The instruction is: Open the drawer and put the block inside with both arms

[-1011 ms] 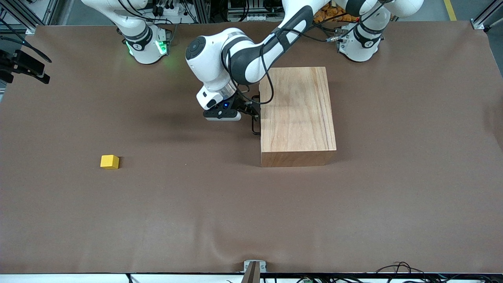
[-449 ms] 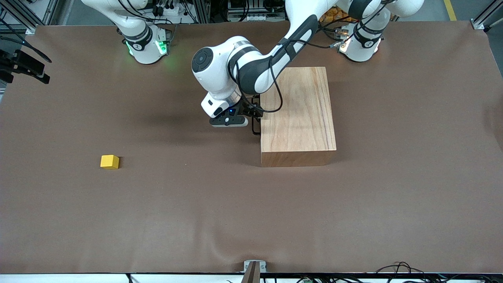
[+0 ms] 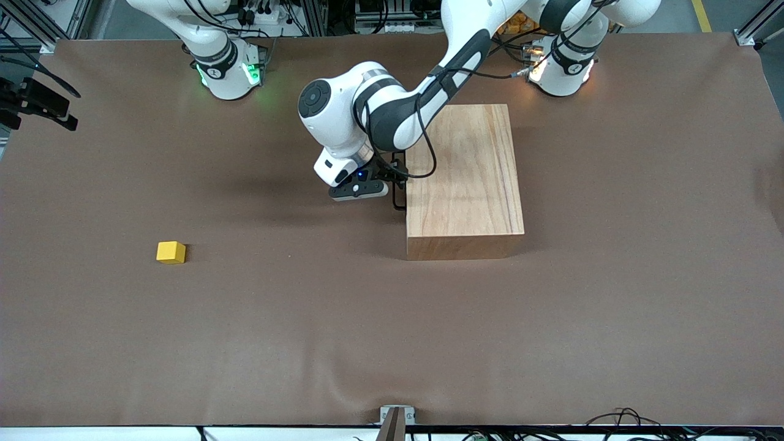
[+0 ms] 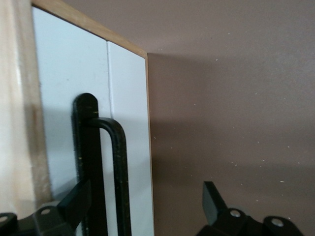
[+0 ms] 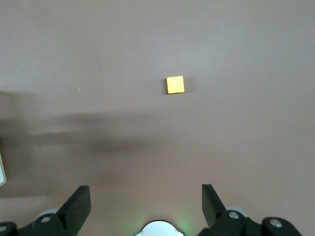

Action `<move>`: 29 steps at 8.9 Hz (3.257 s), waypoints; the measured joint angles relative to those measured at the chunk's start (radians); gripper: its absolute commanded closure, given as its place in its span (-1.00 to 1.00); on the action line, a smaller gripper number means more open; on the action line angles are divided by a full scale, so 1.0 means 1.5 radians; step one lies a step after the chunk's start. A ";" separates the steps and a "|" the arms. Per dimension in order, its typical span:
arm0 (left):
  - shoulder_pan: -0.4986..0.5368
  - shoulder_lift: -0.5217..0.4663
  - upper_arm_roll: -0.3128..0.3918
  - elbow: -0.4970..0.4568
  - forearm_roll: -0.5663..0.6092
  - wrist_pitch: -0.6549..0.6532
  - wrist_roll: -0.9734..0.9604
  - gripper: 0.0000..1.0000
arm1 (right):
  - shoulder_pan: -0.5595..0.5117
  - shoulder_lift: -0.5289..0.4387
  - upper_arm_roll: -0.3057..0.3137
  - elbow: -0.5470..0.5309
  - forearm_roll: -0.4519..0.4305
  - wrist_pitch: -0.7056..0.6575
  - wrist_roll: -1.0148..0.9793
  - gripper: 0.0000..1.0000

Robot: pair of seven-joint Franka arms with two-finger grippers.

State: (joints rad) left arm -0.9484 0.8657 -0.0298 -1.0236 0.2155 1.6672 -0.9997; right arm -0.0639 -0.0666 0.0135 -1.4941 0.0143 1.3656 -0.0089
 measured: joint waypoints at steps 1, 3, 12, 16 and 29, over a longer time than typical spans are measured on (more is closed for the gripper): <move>-0.005 0.003 0.000 0.000 0.000 0.001 -0.007 -1.00 | 0.000 0.000 0.000 0.000 0.000 0.000 0.000 -1.00; -0.011 0.006 0.000 0.000 0.000 0.003 -0.011 -1.00 | 0.000 0.000 0.000 0.000 0.000 0.000 0.000 -1.00; -0.034 0.024 0.003 0.001 0.000 0.030 -0.011 -1.00 | 0.000 0.000 0.000 0.000 0.000 0.000 0.000 -1.00; -0.048 0.025 0.004 0.001 0.000 0.079 -0.011 -1.00 | 0.000 0.000 0.000 0.000 0.000 0.000 0.000 -1.00; -0.059 0.025 0.003 0.001 0.000 0.157 -0.025 -1.00 | 0.000 0.000 0.000 0.000 0.000 0.000 0.000 -1.00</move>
State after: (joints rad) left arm -1.0376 0.9035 -0.0260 -1.0218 0.2154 1.9026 -1.0371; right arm -0.0639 -0.0665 0.0135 -1.4941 0.0143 1.3655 -0.0089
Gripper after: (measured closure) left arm 0.000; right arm 0.000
